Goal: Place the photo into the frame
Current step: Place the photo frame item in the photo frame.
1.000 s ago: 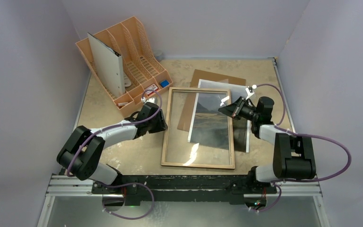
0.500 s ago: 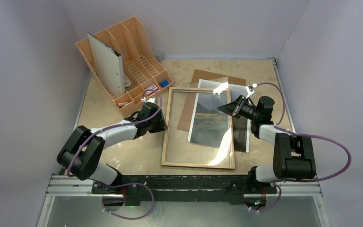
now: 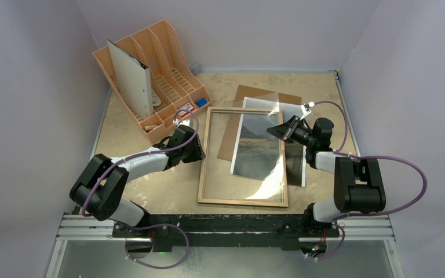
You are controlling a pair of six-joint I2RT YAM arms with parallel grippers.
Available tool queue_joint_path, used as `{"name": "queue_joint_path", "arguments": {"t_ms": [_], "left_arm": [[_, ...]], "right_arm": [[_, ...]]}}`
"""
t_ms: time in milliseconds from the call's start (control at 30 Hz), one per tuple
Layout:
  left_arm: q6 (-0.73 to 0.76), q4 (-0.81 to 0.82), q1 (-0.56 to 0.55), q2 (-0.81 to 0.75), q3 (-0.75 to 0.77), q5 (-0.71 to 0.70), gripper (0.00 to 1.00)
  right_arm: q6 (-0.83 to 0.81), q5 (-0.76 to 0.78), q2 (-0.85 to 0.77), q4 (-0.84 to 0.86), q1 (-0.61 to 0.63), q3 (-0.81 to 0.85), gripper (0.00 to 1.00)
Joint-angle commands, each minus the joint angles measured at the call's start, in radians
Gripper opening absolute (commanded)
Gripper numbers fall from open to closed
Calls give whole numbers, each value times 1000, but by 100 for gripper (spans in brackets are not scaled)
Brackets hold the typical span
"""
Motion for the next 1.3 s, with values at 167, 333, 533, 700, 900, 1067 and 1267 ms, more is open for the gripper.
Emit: {"name": "queue_joint_path", "arguments": {"t_ms": [167, 333, 533, 700, 900, 1067, 1267], "left_arm": [[2, 4, 6, -37, 18, -67, 37], [6, 7, 6, -29, 18, -53, 37], [6, 9, 5, -29, 15, -50, 35], [-10, -13, 6, -56, 12, -89, 33], [-68, -112, 5, -146, 12, -267, 33], [-113, -199, 5, -212, 10, -391, 34], [-139, -232, 6, -260, -4, -451, 36]], "right_arm": [[-6, 25, 51, 73, 3, -25, 0], [34, 0, 52, 108, 3, -37, 0], [111, -51, -27, 80, 3, -8, 0], [283, -90, -131, 84, 6, 19, 0], [491, -113, -177, 92, 18, 32, 0], [575, -103, -147, 105, 33, 20, 0], [604, -57, -98, 135, 37, 10, 0]]}}
